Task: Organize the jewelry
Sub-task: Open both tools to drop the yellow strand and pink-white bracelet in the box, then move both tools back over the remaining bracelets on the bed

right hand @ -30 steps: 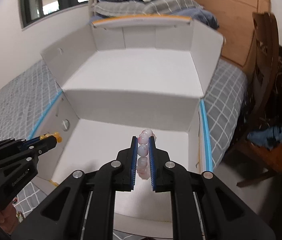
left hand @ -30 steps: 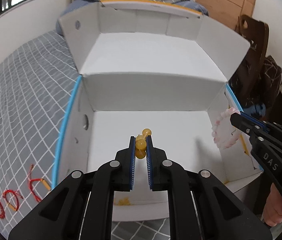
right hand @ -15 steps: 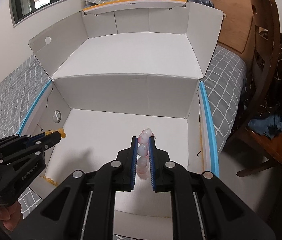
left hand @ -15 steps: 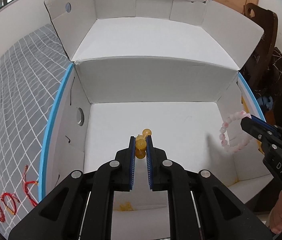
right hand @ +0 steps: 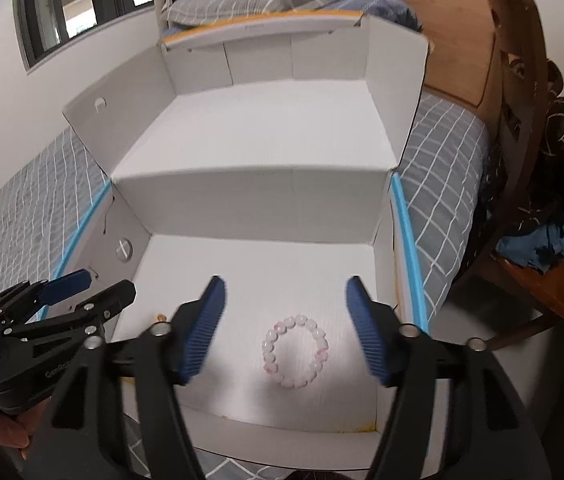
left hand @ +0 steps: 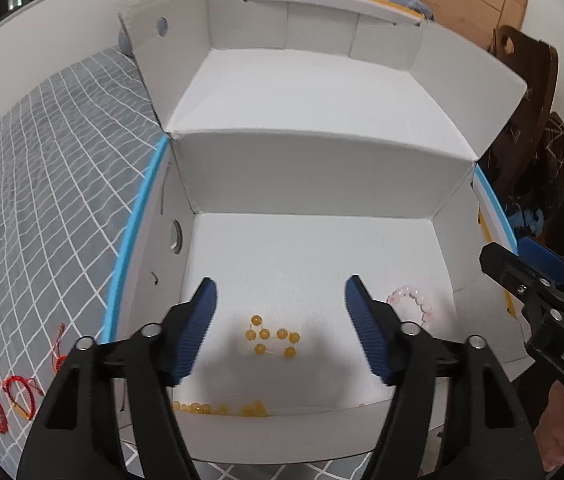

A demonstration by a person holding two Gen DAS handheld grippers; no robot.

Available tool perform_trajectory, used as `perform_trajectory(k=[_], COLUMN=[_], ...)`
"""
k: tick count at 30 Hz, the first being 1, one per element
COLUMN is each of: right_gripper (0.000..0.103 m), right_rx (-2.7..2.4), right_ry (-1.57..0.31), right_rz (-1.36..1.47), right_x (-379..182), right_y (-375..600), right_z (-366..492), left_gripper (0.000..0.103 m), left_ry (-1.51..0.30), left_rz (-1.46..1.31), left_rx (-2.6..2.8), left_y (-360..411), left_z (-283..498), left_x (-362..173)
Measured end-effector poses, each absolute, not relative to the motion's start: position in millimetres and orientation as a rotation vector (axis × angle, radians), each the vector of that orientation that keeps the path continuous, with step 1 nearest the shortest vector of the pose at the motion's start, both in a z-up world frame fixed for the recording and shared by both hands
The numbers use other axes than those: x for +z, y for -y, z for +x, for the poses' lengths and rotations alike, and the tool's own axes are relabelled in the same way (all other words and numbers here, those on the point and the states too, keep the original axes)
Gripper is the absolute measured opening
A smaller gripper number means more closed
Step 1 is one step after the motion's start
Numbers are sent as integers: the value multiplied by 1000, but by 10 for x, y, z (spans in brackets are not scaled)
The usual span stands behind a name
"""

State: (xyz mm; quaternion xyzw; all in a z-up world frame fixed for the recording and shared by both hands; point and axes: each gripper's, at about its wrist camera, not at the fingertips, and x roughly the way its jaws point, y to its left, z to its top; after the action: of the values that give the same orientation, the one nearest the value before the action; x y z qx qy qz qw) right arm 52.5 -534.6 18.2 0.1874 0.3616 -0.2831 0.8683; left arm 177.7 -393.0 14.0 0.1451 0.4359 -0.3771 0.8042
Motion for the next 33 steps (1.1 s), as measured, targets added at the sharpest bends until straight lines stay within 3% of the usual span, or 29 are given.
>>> perform_trajectory(k=[4, 10, 33], right_gripper=[88, 93, 93], right_rx=[-626, -623, -363], right_ry=[-694, -656, -578], right_rz=[394, 368, 268], right_x=[284, 372, 710], right_y=[5335, 5251, 4318], right_z=[468, 468, 860], left_gripper=[85, 96, 97], left_ry=[-911, -860, -826], left_rz=[288, 271, 142], left_rx=[-787, -722, -520], left_y=[3844, 3676, 2301], left_z=[1794, 1787, 1875], left_x=[234, 359, 627])
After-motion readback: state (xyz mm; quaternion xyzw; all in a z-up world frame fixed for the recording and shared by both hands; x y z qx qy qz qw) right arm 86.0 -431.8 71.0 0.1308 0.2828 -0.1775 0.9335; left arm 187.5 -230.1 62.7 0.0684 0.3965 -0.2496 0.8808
